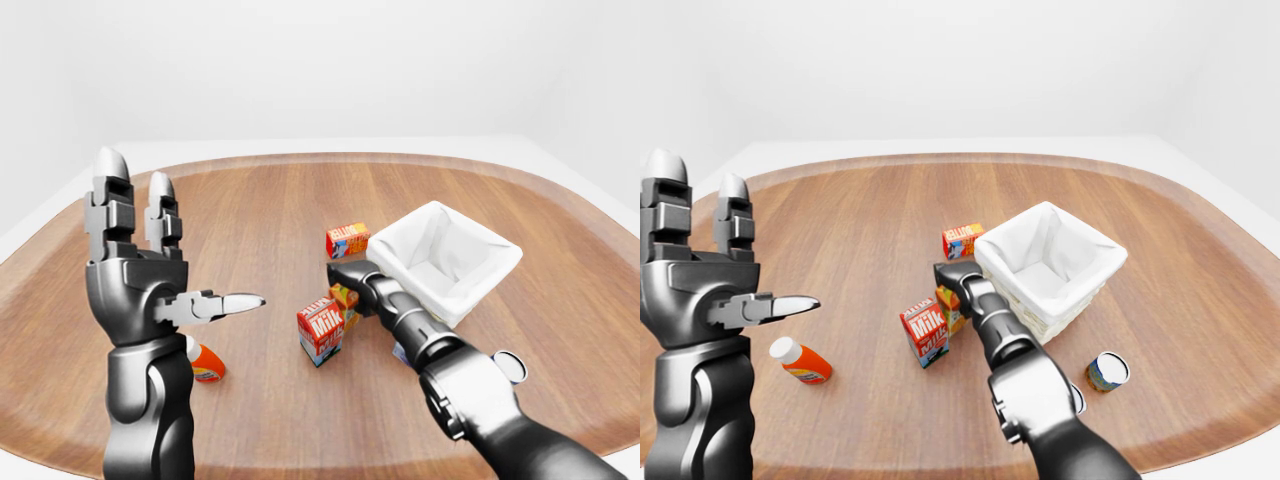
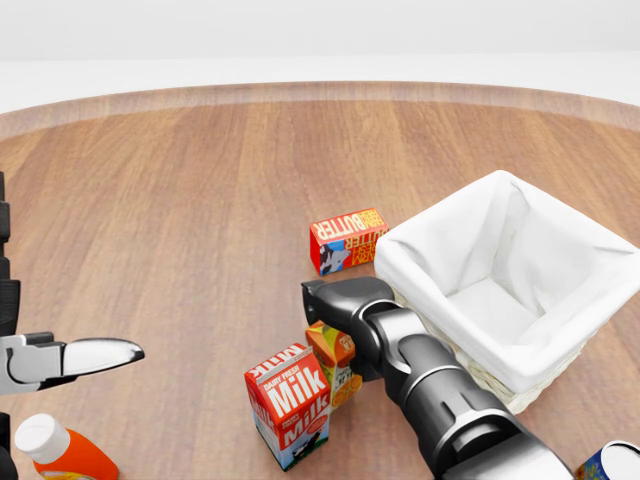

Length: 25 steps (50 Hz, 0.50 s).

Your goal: Pick up the orange juice, and put it in the basket.

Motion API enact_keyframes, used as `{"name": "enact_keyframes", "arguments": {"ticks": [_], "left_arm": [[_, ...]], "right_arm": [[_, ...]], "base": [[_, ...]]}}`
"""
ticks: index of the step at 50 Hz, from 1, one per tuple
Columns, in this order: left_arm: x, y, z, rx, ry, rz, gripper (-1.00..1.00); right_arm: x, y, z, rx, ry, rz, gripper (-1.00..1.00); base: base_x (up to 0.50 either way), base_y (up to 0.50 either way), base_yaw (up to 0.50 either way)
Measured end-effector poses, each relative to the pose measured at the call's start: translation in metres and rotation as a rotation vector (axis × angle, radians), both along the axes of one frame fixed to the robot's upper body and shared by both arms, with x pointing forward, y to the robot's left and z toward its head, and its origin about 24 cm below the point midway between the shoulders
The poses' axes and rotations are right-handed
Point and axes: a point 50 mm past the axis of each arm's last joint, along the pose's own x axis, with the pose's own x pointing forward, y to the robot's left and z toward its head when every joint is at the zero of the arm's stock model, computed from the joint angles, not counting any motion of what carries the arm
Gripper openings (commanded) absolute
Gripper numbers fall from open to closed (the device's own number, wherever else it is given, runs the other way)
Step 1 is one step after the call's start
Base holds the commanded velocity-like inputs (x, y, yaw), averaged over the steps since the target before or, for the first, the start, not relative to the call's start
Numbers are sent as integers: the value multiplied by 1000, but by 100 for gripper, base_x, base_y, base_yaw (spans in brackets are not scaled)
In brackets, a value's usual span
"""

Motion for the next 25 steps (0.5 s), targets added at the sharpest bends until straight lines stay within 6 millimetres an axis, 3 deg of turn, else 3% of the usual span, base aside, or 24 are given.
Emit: {"name": "enact_keyframes", "arguments": {"ticks": [25], "left_arm": [[0,0,-1,1,3,0,100]], "right_arm": [[9,2,19,-23,-14,24,-100]], "base": [[0,0,0]]}}
